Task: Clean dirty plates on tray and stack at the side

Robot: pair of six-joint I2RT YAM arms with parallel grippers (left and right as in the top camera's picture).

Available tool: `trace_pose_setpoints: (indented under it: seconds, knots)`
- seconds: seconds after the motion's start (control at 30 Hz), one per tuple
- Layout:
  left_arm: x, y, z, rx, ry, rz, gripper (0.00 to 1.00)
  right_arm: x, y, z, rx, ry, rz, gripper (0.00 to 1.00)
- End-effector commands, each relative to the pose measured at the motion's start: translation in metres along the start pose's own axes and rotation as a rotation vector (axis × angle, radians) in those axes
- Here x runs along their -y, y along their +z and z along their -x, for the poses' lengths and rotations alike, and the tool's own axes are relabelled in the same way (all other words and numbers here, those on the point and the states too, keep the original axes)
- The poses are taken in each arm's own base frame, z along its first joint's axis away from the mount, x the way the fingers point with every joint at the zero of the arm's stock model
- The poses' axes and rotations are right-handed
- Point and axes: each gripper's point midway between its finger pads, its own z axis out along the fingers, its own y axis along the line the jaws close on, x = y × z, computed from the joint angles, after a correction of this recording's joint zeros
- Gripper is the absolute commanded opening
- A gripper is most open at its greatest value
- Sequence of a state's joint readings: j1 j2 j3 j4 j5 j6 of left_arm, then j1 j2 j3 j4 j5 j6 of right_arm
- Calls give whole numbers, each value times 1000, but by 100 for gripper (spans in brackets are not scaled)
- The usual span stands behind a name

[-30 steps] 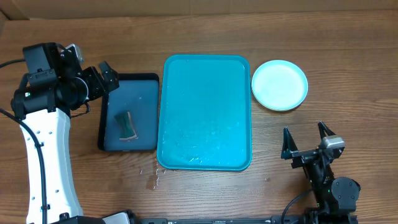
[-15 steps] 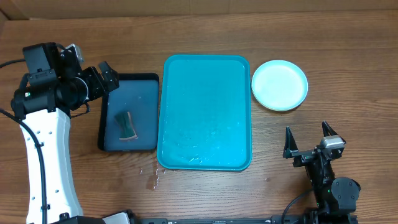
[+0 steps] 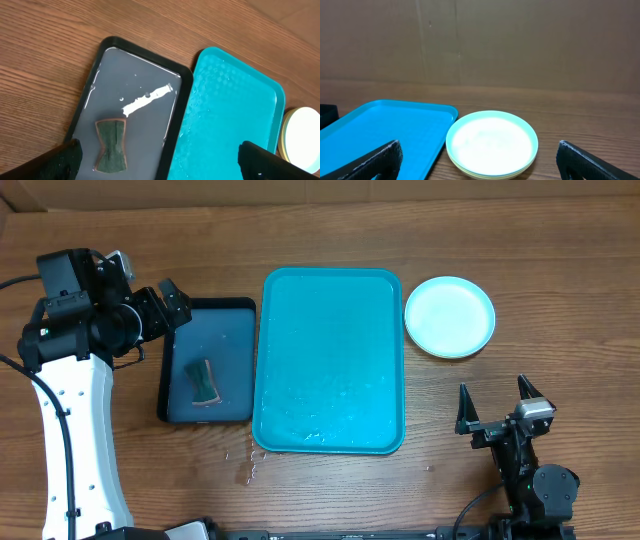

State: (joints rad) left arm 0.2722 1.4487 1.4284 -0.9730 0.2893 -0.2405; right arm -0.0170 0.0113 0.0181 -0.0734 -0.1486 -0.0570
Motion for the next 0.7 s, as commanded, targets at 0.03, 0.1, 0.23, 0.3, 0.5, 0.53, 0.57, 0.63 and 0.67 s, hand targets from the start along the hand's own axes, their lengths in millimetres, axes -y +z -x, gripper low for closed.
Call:
trace_pose_setpoints:
  seconds: [0.03,0.1,0.23,0.3,0.5,0.53,0.57,0.63,0.67]
  knots:
    - [5,-7,4,21,-5,-19,100,1,0,-2,2,-8,-7,99]
    - [5,-7,4,21,-5,-19,100,1,0,-2,2,-8,-7,100]
    - [5,-7,4,21,-5,-19,100,1,0,-2,2,-8,-7,99]
    - [5,-7,4,20,-5,-18,100,1,0,-2,2,-8,-7,100]
    - [17,-13,0,30,24,-37,100,1,0,-2,2,-8,-7,100]
    - [21,-17,0,40,35,-44,100,1,0,-2,2,-8,-7,100]
    - [27,-25,-1,58,49,-56,100,1,0,-2,2,-8,-7,99]
    - [41,-42,-3,100,84,-83,100,1,0,-2,2,-8,-7,100]
    - [48,-51,-4,120,103,-98,100,1,0,-2,2,-8,-7,100]
